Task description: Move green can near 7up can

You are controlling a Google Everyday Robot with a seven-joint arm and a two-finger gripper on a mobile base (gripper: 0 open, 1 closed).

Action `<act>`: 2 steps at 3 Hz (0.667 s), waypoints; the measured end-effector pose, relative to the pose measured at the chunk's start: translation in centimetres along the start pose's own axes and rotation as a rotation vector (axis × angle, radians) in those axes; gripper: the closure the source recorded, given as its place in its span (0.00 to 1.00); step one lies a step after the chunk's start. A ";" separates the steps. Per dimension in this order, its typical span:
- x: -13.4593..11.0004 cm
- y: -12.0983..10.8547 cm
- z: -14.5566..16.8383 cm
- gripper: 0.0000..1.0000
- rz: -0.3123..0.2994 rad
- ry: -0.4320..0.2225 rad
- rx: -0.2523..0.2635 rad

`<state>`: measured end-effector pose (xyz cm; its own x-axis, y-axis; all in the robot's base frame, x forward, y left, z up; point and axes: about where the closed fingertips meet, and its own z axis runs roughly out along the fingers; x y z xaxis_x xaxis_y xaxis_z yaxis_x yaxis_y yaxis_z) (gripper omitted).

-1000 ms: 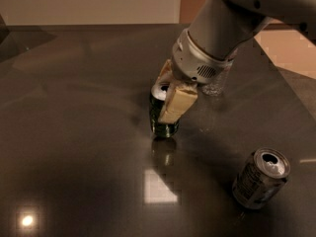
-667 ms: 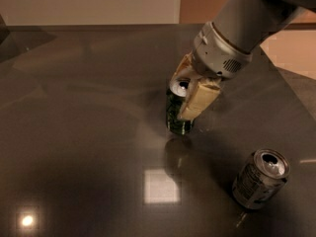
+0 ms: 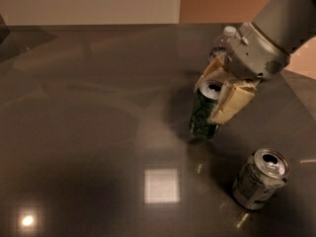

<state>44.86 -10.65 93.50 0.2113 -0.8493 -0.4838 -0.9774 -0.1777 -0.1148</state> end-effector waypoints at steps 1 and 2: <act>0.9 1.8 -0.2 1.00 0.038 -0.002 -0.005; 0.9 3.2 0.5 1.00 0.115 0.040 0.017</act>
Offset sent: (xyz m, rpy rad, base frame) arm -0.0485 -0.0124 -0.0263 -0.0919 0.0749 -0.2760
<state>41.96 -11.75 92.22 0.0968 -0.8829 -0.4594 -0.9947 -0.0697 -0.0756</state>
